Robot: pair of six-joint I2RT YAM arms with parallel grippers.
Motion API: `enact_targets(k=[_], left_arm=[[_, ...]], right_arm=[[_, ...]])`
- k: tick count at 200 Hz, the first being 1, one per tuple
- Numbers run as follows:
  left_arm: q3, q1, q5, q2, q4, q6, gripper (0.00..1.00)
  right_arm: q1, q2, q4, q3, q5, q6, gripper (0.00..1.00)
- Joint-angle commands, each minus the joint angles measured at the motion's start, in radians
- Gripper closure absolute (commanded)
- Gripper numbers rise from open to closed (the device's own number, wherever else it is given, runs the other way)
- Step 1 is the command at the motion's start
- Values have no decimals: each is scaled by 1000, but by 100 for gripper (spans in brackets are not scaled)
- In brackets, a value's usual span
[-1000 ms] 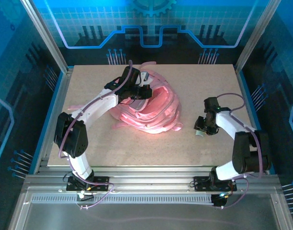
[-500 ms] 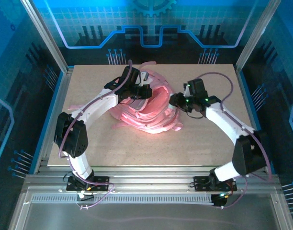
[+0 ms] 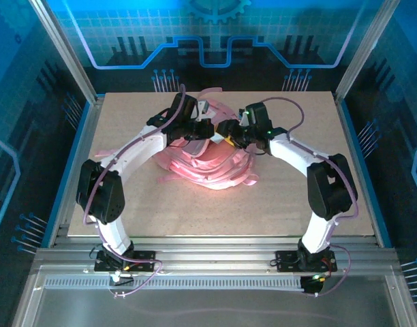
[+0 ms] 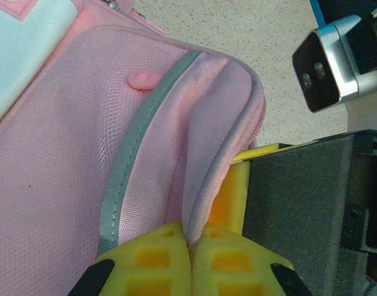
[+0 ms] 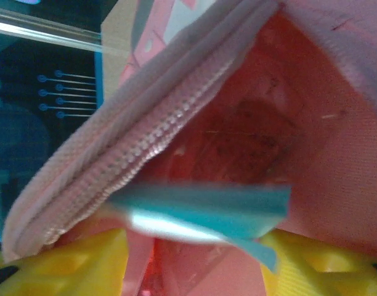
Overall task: Pack the student bag
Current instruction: Place the loose stationery in the student bag, then close the student bag at the top-center of the table.
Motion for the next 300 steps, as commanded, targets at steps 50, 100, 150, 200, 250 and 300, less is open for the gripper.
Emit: enact_targets(k=[50,100,150,200,250,300], left_arm=[[6,-1,48,-70,37,-44,100],[7,-2,45,-59,41,-44,100],[1,-4,67,-42,57,-68,100],[-36,-4,54,-74,42,-82,50],[-247,27,-48,-235,72,-131,30],[-535,176,-57,-373,230,-343,29]], right_arm=[[39,-3,15,-27,2,16,29],[23,-225,-172,-112,166,-117,22],[10,-248,-222,-111,159,-176,35],[61,-326,-254,-196,164,-220,42],[237,-374,-317,-234,310,-248,41],[409,-221,-392,-41,491,-302,47]])
